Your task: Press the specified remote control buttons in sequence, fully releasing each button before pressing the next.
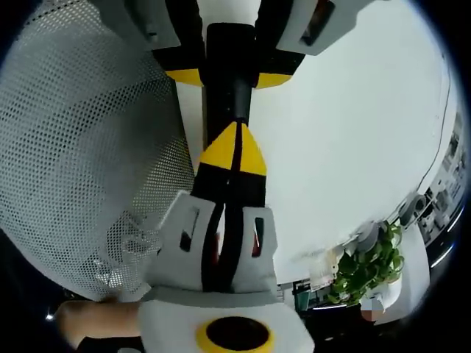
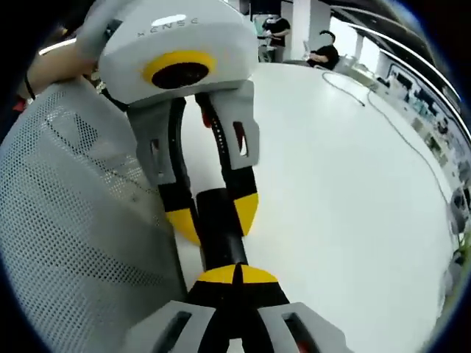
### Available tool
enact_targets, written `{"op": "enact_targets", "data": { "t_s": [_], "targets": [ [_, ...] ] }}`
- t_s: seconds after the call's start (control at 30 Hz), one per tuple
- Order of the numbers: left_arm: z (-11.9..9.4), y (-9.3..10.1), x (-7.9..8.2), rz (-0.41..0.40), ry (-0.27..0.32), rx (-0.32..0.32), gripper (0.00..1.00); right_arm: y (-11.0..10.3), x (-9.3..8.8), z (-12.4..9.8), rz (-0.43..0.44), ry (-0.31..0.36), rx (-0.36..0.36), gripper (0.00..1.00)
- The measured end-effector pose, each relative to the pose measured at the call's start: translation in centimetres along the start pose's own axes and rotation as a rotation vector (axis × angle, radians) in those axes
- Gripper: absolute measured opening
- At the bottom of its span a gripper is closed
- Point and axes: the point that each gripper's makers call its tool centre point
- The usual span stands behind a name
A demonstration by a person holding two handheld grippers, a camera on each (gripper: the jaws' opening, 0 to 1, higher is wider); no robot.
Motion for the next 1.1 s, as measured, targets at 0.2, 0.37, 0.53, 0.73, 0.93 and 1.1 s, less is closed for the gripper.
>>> {"op": "enact_targets", "data": {
  "t_s": [0.2,0.37,0.53,0.73,0.93,1.1],
  "targets": [
    [0.02,-0.02,-0.02,0.000,-0.001,0.000,0.25,0.23,0.08,0.21,0.037,-0.050,0.021,0.00],
    [0.01,-0.03,-0.01,-0.001,-0.002,0.000,0.25,0.40,0.02,0.33,0.082,-0.096,0.043,0.00],
    [0.01,-0.04,0.00,-0.001,-0.002,-0.001,0.25,0.48,0.05,0.39,0.095,-0.120,0.067,0.00],
    [0.00,-0.04,0.00,-0.004,-0.001,0.000,0.25,0.53,0.06,0.49,0.129,-0.160,0.087,0.00],
    [-0.03,-0.03,0.01,-0.009,0.006,-0.002,0.25,0.46,0.09,0.56,0.060,-0.171,0.044,0.00],
    [-0.03,-0.02,0.00,-0.015,0.012,-0.002,0.25,0.56,0.04,0.43,0.074,-0.110,0.009,0.00]
  ]
}}
Point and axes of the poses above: the point that each gripper's makers call its tool centre point, and the gripper's own axes: z roughly forward along the fingers, y roughly to its right, x roughly out of its top, and after that the axes turned 2 degrees about -y, right-handed
